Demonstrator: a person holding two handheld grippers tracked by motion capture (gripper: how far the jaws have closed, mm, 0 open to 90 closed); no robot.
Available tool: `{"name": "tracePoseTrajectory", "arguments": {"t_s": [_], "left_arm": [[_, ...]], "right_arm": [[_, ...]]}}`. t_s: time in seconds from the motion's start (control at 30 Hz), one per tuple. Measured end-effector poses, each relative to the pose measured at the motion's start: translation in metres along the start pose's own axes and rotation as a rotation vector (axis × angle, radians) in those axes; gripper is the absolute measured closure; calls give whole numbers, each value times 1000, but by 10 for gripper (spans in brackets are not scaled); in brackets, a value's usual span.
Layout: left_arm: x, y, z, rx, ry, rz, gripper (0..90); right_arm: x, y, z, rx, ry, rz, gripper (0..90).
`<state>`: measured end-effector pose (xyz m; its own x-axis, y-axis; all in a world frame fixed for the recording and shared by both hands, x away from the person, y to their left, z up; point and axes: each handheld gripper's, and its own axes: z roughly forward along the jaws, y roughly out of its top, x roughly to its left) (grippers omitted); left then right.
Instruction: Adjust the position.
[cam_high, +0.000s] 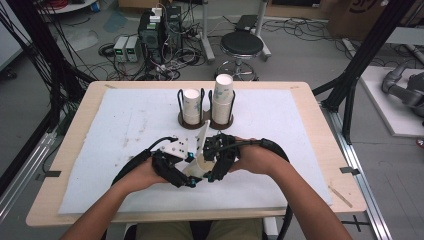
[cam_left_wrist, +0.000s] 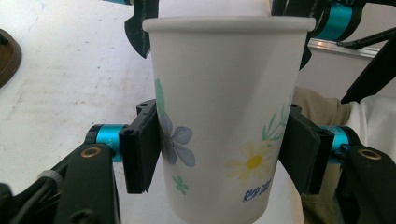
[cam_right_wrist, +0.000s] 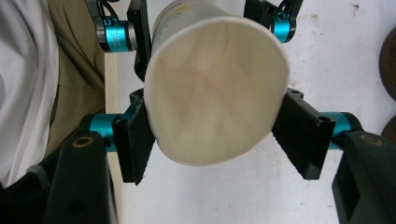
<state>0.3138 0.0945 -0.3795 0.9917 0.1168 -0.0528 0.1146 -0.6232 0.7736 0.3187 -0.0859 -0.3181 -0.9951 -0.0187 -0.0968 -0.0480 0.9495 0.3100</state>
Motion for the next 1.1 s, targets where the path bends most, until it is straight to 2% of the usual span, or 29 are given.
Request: {"name": "tracePoseTrajectory", "arguments": {"t_s": [0.07, 0.2, 0.33, 0.4, 0.43, 0.57, 0.7, 0.83, 0.9, 1.03, 1.1], "left_arm": [[0, -1, 1, -6, -9, -3, 361], [1, -3, 1, -25, -15, -16, 355], [3, -9, -2, -72, -2, -50, 340], [4, -13, -4, -97, 7, -61, 338], [4, -16, -5, -112, 12, -70, 338], [6, -25, -9, -179, 43, -113, 332], [7, -31, -14, -216, 69, -131, 327], [8, -36, -18, -249, 89, -143, 327], [8, -40, -21, -275, 111, -151, 325], [8, -52, -27, -318, 154, -169, 319], [9, -58, -30, -336, 177, -176, 319]], "right_arm": [[0, 0, -1, 1, 6, 4, 340], [-2, -2, -1, -37, 27, 13, 309], [-7, -10, -4, -141, 32, 70, 248], [-9, -15, -9, -218, 29, 105, 233], [-11, -19, -11, -267, 20, 103, 233], [-12, -36, -20, -404, 9, 171, 233], [-11, -53, -19, -484, -21, 218, 234], [-9, -74, -15, -608, -47, 273, 234], [-9, -83, -13, -648, -59, 308, 234], [-4, -106, -7, -721, -119, 376, 225], [-2, -117, -3, -736, -162, 414, 223]]}}
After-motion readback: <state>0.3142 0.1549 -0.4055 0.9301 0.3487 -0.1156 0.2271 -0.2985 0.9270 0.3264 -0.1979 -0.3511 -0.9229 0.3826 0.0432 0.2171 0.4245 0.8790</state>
